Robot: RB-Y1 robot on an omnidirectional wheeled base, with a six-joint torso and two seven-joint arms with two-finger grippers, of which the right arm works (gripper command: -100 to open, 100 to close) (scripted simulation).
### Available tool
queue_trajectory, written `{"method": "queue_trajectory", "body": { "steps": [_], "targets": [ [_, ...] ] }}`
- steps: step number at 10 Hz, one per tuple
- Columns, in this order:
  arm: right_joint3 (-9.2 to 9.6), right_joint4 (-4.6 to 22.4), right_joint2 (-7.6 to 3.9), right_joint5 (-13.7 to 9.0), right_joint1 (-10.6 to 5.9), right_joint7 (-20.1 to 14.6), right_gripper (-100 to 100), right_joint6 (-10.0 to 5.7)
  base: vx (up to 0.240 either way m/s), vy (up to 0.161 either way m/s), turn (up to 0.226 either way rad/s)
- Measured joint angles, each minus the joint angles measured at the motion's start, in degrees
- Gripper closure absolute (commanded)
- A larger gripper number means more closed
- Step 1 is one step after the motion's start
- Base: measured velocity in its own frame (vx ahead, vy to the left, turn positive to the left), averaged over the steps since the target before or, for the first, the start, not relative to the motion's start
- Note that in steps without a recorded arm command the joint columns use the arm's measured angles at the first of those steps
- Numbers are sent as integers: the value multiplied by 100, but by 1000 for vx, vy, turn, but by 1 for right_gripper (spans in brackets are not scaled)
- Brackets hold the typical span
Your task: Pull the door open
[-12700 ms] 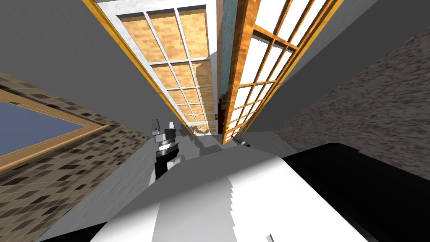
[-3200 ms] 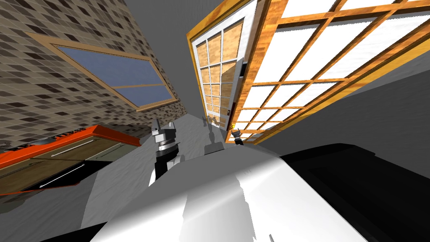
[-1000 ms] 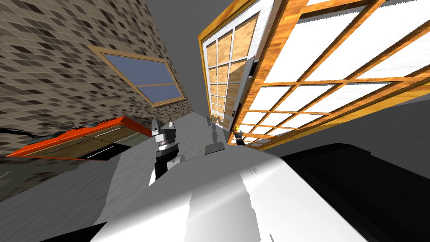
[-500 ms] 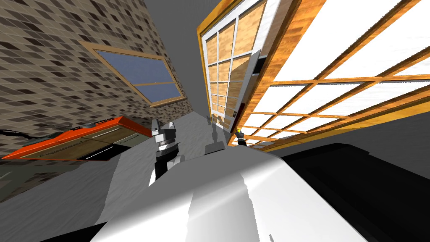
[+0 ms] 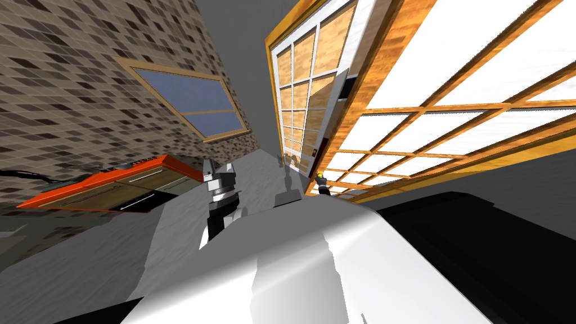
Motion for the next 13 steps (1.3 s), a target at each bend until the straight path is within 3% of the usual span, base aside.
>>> {"method": "queue_trajectory", "body": {
  "steps": [9, 10, 13],
  "targets": [
    [603, -219, -385, 277, 265, -596, 100, -54, -202, -6, 85],
    [620, -215, -380, 284, 278, -608, 100, -43, -132, -18, 69],
    [782, -267, -507, 374, 355, -769, 100, -149, -202, -40, 97]
  ]
}}
